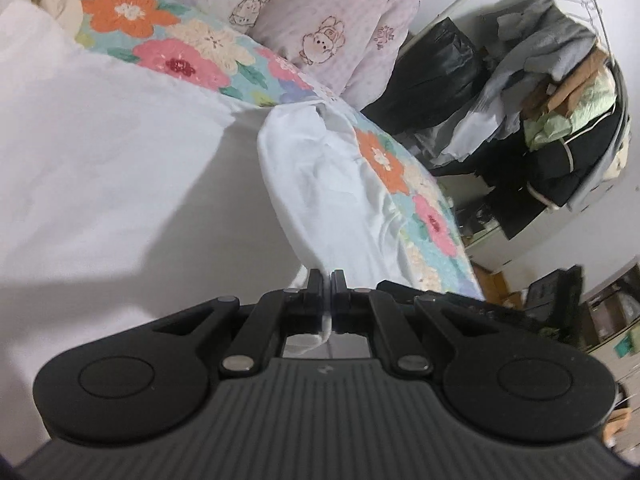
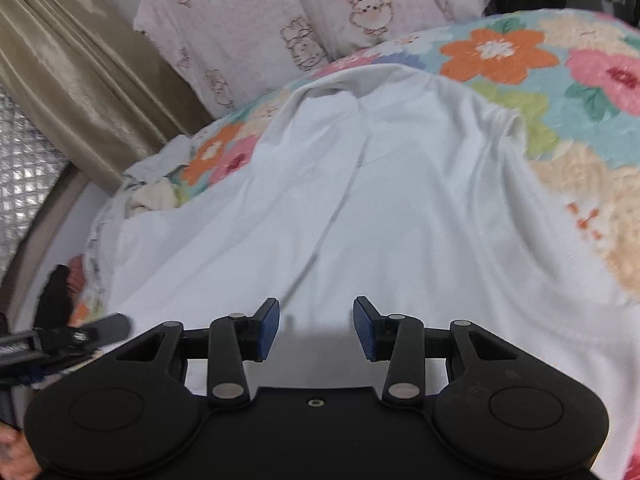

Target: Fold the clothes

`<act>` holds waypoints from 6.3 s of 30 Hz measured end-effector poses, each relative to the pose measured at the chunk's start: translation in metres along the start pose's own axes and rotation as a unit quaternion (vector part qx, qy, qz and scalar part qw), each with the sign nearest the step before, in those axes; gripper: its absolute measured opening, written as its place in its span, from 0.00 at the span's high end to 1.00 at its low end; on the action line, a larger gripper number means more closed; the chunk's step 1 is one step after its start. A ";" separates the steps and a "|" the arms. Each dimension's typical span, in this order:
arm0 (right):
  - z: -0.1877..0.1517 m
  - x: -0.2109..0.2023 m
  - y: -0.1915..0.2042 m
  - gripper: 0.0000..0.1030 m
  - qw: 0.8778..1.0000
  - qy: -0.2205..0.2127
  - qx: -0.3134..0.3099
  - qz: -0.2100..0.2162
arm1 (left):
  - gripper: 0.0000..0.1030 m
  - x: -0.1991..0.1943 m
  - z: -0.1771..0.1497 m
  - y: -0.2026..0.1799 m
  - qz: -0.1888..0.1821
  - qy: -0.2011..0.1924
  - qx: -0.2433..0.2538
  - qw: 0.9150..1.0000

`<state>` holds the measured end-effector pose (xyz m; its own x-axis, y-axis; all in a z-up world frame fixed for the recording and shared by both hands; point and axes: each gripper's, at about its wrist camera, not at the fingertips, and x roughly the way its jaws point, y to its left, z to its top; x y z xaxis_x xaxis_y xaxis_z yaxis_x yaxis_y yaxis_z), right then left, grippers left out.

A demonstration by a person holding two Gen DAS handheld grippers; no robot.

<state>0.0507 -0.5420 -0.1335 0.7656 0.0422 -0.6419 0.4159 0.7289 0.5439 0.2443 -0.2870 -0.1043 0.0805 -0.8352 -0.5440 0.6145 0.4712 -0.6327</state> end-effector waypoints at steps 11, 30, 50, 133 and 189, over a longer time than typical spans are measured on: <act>-0.052 -0.018 0.077 0.46 0.977 -0.002 -0.214 -0.014 | 0.97 0.006 0.009 -0.005 -0.043 0.014 0.027 0.999; -0.053 -0.081 -0.011 0.46 0.989 -0.076 -0.067 -0.111 | 0.89 0.094 -0.074 -0.049 -0.071 0.163 0.084 0.980; -0.045 0.025 0.106 0.93 0.927 0.037 -0.336 -0.164 | 0.67 0.040 -0.049 0.014 0.035 0.087 0.041 0.995; 0.189 0.130 -0.101 0.96 0.996 -0.048 0.072 -0.029 | 0.94 0.242 0.154 0.022 0.035 0.050 0.038 0.997; -0.113 -0.062 0.003 0.93 0.977 0.041 -0.089 -0.189 | 0.91 0.043 -0.101 -0.062 0.121 0.151 0.077 0.978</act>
<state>-0.0505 -0.4652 -0.1529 0.5289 -0.2041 -0.8237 0.5641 0.8098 0.1615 0.1306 -0.3239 -0.1443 0.0177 -0.5716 -0.8204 0.7182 0.5781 -0.3873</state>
